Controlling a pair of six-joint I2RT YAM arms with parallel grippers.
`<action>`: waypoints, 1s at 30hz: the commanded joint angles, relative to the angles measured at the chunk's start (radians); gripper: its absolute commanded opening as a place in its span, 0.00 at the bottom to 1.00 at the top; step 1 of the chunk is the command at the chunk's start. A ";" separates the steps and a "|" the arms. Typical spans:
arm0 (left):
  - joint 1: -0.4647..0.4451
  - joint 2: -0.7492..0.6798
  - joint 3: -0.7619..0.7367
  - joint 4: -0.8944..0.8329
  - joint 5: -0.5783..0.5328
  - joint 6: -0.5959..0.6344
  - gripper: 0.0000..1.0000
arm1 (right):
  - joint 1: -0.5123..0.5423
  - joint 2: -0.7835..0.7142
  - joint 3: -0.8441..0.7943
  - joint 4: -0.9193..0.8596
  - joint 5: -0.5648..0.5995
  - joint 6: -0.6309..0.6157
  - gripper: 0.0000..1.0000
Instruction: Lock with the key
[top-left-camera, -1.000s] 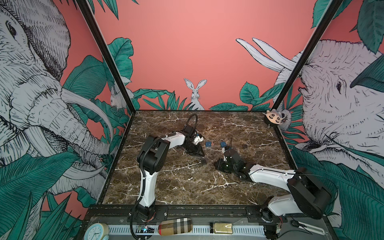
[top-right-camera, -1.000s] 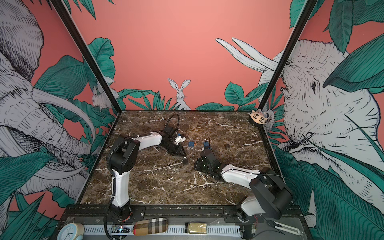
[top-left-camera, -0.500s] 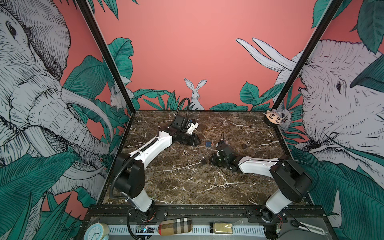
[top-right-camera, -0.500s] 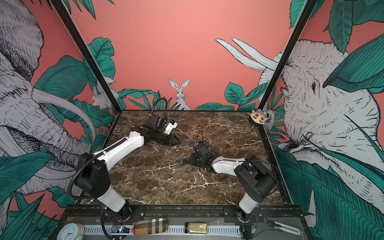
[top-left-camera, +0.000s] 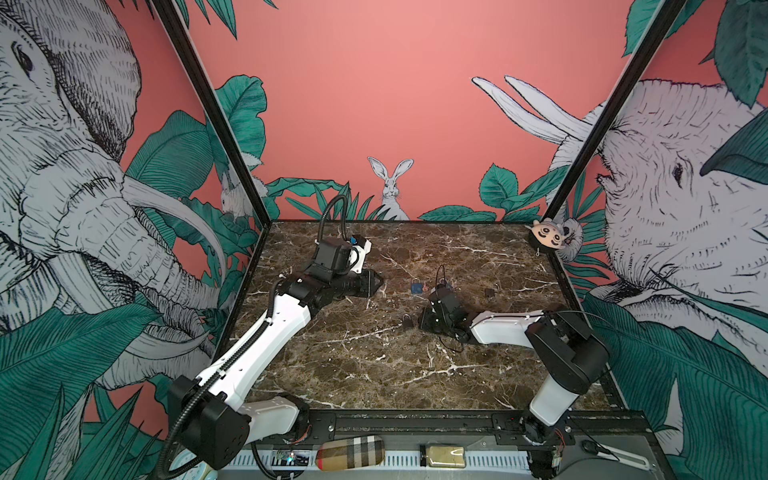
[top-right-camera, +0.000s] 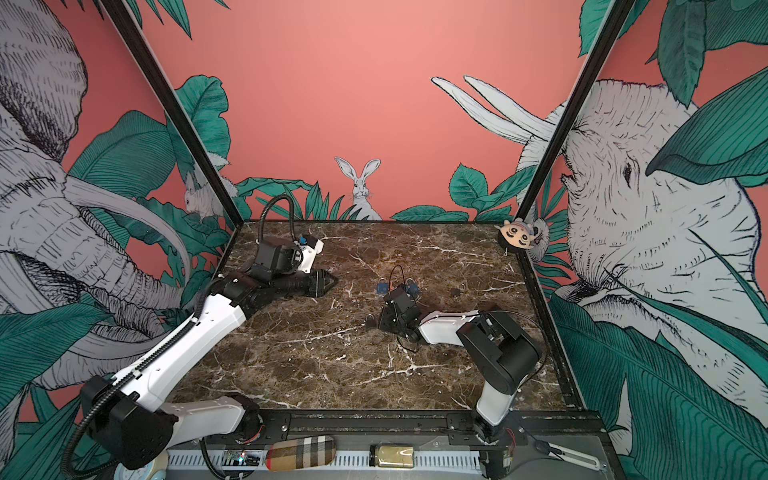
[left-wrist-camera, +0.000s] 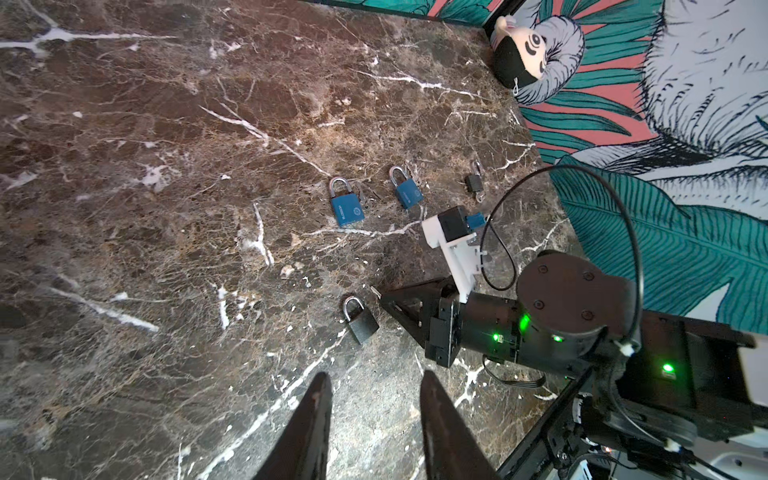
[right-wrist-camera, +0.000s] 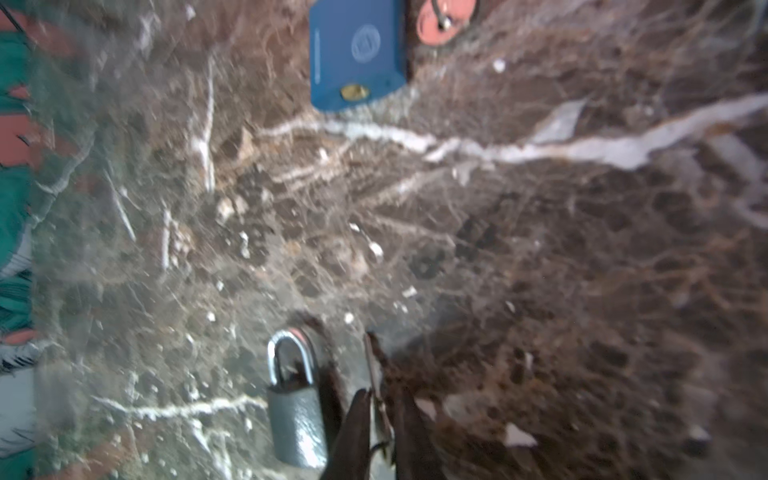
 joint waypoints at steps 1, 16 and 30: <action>0.006 -0.049 -0.032 0.021 -0.052 -0.025 0.36 | -0.003 0.024 0.004 -0.014 0.029 0.004 0.20; 0.013 -0.078 -0.041 -0.024 -0.115 0.001 0.45 | -0.002 -0.085 -0.005 -0.148 0.107 -0.040 0.47; 0.016 -0.077 -0.036 -0.079 -0.207 -0.002 0.60 | -0.088 -0.299 0.107 -0.592 0.325 -0.177 0.99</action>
